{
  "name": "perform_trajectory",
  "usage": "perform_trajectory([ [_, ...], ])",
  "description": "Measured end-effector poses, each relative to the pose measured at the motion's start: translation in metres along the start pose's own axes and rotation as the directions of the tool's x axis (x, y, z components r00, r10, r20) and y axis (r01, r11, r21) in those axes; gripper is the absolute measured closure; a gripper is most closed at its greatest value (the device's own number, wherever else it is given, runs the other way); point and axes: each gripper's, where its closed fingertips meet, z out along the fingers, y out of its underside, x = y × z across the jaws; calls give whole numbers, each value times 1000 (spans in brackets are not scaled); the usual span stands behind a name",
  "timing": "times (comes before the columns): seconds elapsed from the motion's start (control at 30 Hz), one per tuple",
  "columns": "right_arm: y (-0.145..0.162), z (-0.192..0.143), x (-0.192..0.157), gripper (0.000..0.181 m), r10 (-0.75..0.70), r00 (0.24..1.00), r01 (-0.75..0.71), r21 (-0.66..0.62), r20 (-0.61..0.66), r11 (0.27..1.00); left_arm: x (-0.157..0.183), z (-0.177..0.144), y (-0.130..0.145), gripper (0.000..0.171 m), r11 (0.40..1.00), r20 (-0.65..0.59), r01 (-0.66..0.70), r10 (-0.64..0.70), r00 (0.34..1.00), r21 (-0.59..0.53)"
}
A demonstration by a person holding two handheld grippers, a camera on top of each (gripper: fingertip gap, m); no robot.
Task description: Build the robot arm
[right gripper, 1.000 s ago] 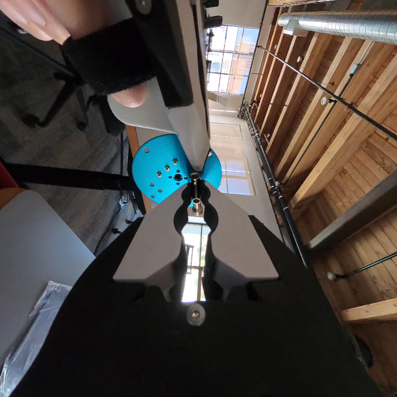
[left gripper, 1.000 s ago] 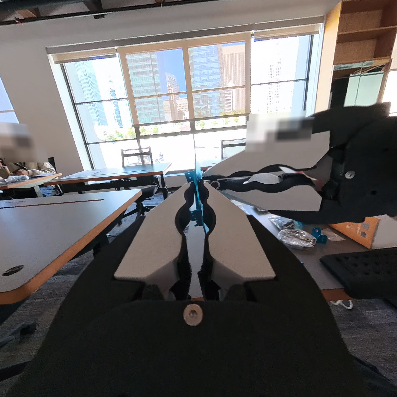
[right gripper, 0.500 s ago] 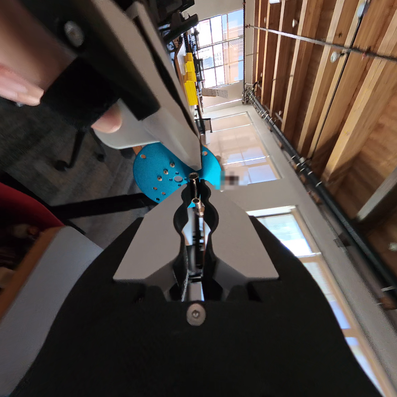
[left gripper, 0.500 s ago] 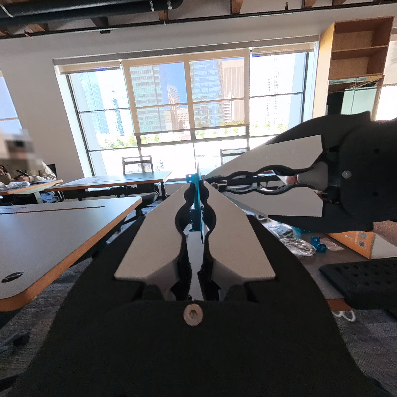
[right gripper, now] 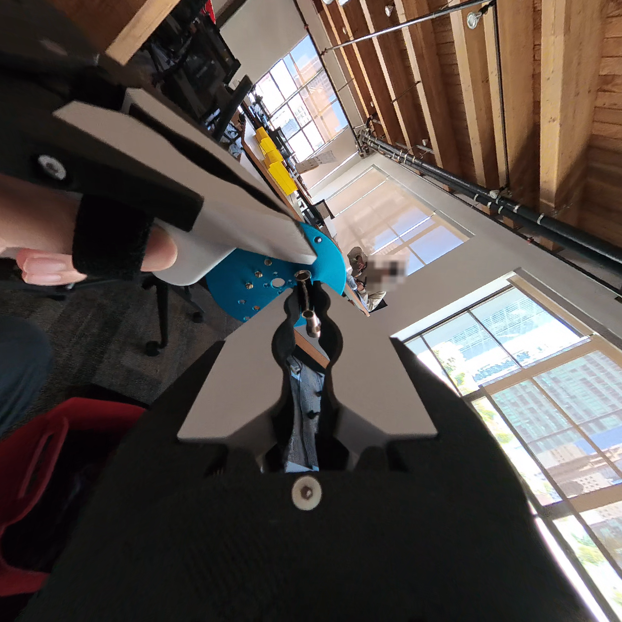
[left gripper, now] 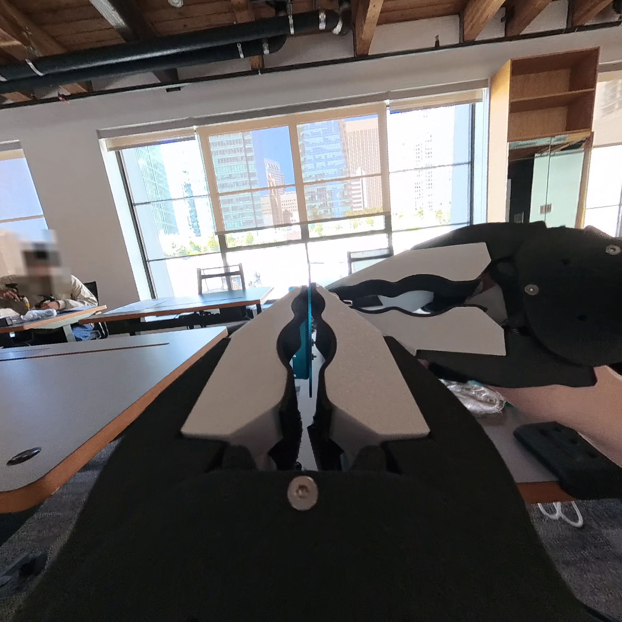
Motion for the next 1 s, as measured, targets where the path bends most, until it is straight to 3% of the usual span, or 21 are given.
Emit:
perform_trajectory([
  [0.1,-1,-4,2,174,22,999,-23,-11,-37,1000,3,0,-3,171,999,-1,9,-9,1000,47],
  [0.17,1,-4,2,174,150,988,-151,-13,-38,988,4,0,-1,171,997,0,13,-13,1000,72],
  [0.3,9,-3,-3,173,448,894,-448,20,15,894,5,2,7,171,998,2,7,-7,1000,68],
  [0.4,11,-4,-4,173,567,821,-570,36,67,821,6,2,9,171,998,3,2,-2,1000,64],
  [0.47,10,-5,-3,173,504,861,-507,53,66,860,6,3,8,171,998,-7,23,-23,1000,54],
  [0.53,13,-4,-2,173,302,953,-302,25,4,953,6,5,10,171,998,-14,50,-50,999,33],
  [0.6,14,-4,-1,174,205,978,-205,-10,-40,979,5,5,10,171,997,-13,57,-57,998,42],
  [0.67,15,-3,-3,173,367,930,-367,-4,2,930,5,4,11,171,999,7,25,-25,1000,44],
  [0.73,17,-2,-6,173,565,820,-568,8,88,823,5,4,14,171,999,18,-1,1,1000,38],
  [0.8,19,-2,-8,173,638,759,-646,18,131,764,5,5,17,171,1000,9,-3,3,1000,22],
  [0.83,20,-2,-9,172,621,773,-629,24,132,777,4,5,19,171,1000,4,-3,3,1000,13],
  [0.93,21,-3,-8,173,382,921,-385,26,78,923,4,5,20,171,1000,-7,6,-6,1000,-4],
  [1.0,21,-4,-9,174,292,955,-293,0,51,956,5,4,20,171,1000,-9,18,-18,1000,3],
])
